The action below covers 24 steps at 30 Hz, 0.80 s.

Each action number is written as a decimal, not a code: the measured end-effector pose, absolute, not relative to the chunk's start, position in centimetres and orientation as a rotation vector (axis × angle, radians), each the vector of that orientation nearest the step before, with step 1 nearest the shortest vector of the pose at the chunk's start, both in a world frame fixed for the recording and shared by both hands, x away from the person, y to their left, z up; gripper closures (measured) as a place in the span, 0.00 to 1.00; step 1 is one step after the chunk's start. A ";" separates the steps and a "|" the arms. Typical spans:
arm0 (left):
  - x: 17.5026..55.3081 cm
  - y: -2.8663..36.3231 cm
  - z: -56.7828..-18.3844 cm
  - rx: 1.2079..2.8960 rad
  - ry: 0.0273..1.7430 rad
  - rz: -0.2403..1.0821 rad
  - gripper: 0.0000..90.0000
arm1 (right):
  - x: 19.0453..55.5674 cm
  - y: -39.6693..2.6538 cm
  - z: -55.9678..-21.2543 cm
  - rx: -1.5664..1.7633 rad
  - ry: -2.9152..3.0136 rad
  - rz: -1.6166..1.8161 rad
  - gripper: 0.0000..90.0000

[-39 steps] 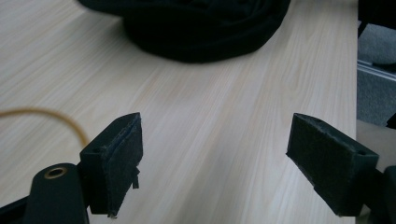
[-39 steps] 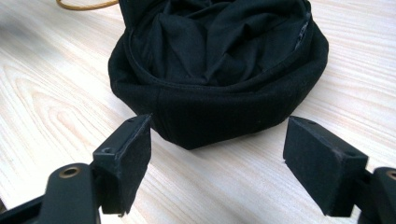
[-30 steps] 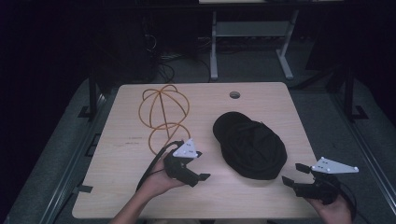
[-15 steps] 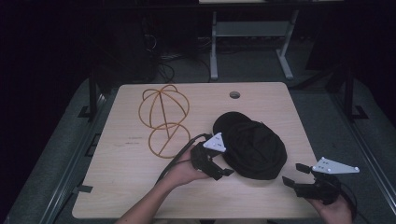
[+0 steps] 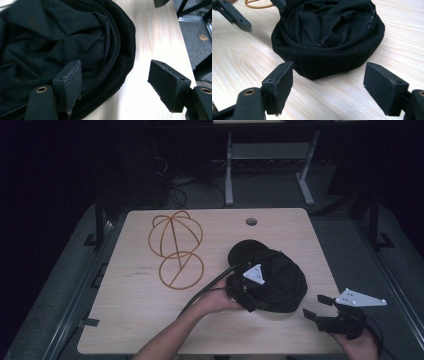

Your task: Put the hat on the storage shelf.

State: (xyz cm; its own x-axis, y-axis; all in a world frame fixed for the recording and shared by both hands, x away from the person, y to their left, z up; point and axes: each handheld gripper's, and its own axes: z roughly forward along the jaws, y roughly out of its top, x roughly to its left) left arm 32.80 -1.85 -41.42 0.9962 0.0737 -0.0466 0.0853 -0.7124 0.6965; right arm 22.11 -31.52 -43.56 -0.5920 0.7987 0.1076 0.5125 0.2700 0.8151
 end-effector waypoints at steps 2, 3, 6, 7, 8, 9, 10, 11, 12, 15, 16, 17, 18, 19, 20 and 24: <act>32.9 -2.4 -41.7 2.389 0.096 -0.020 0.30 | 22.1 -31.5 -43.5 1.195 2.222 1.236 0.26; 33.0 -2.5 -41.9 2.395 0.095 -0.021 0.30 | 22.1 -31.5 -43.5 1.197 2.222 1.235 0.26; 33.2 -2.8 -42.4 2.408 0.080 -0.033 0.32 | 22.1 -31.5 -43.5 1.197 2.221 1.236 0.26; 33.2 -2.9 -42.6 2.417 0.068 -0.020 0.33 | 22.1 -31.5 -43.5 1.196 2.221 1.236 0.26; 33.2 -3.0 -42.8 2.425 0.064 -0.012 0.33 | 22.1 -31.5 -43.5 1.197 2.221 1.235 0.26; 33.1 -3.1 -42.9 2.428 0.070 -0.019 0.34 | 22.1 -31.5 -43.5 1.197 2.221 1.232 0.26; 33.2 -3.1 -43.0 2.433 0.065 -0.020 0.34 | 22.1 -31.5 -43.5 1.196 2.221 1.231 0.26; 33.2 -3.2 -43.1 2.434 0.068 -0.021 0.35 | 22.1 -31.5 -43.5 1.196 2.222 1.230 0.26; 33.3 -3.2 -43.2 2.444 0.064 -0.023 0.36 | 22.1 -31.5 -43.5 1.197 2.222 1.230 0.26; 33.3 -3.4 -43.7 2.473 0.051 -0.023 0.37 | 22.0 -31.5 -43.5 1.197 2.222 1.229 0.26; 33.2 -3.4 -43.8 2.480 0.047 -0.020 0.37 | 22.1 -31.5 -43.5 1.194 2.223 1.229 0.26; 33.2 -3.5 -44.0 2.482 0.045 -0.014 0.37 | 22.1 -31.4 -43.5 1.193 2.225 1.230 0.26; 33.3 -3.5 -44.0 2.480 0.045 -0.011 0.37 | 22.1 -31.4 -43.5 1.193 2.229 1.226 0.26; 33.4 -3.5 -44.0 2.480 0.047 -0.015 0.37 | 22.1 -31.3 -43.5 1.189 2.230 1.224 0.26; 33.4 -3.6 -44.0 2.482 0.047 -0.015 0.38 | 22.1 -31.3 -43.5 1.187 2.232 1.223 0.26; 33.6 -3.7 -44.3 2.492 0.044 -0.014 0.40 | 22.1 -31.3 -43.5 1.188 2.229 1.226 0.26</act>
State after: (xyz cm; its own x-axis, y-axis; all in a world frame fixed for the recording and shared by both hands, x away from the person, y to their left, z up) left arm 33.57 -3.69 -44.25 0.9994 0.0286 -0.0205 0.0351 -0.7957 0.6046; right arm 22.07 -31.31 -43.54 -0.5968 0.7963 0.0987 0.5101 0.2815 0.8128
